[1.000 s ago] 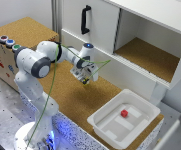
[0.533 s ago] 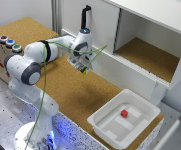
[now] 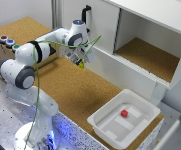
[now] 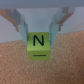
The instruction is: Lift the yellow block
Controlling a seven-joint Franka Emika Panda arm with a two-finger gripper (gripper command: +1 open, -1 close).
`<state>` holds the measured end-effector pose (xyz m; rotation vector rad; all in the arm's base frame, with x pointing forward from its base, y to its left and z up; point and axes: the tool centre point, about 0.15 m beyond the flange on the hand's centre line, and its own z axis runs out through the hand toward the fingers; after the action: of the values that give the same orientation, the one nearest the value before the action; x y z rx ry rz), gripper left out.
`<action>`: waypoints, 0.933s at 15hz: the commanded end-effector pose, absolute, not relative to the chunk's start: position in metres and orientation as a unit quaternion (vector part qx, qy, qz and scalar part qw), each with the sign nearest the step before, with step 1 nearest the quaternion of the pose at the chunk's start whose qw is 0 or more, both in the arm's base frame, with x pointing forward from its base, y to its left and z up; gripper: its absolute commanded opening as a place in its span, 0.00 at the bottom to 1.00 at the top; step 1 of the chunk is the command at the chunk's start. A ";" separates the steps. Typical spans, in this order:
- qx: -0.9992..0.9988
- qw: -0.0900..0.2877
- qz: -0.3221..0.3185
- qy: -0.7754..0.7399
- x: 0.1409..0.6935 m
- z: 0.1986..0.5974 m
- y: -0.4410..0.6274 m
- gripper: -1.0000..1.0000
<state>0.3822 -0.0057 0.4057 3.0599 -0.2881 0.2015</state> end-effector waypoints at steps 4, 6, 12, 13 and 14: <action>0.995 -0.001 0.048 -0.089 0.401 0.296 -0.022 0.00; 0.996 -0.013 0.045 -0.076 0.400 0.271 -0.020 0.00; 0.998 -0.033 0.011 -0.054 0.394 0.221 -0.012 0.00; 0.998 -0.034 0.005 -0.053 0.393 0.215 -0.011 0.00; 0.998 -0.033 -0.003 -0.056 0.392 0.211 -0.010 0.00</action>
<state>0.3875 -0.0114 0.2486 3.1477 -0.2114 0.0570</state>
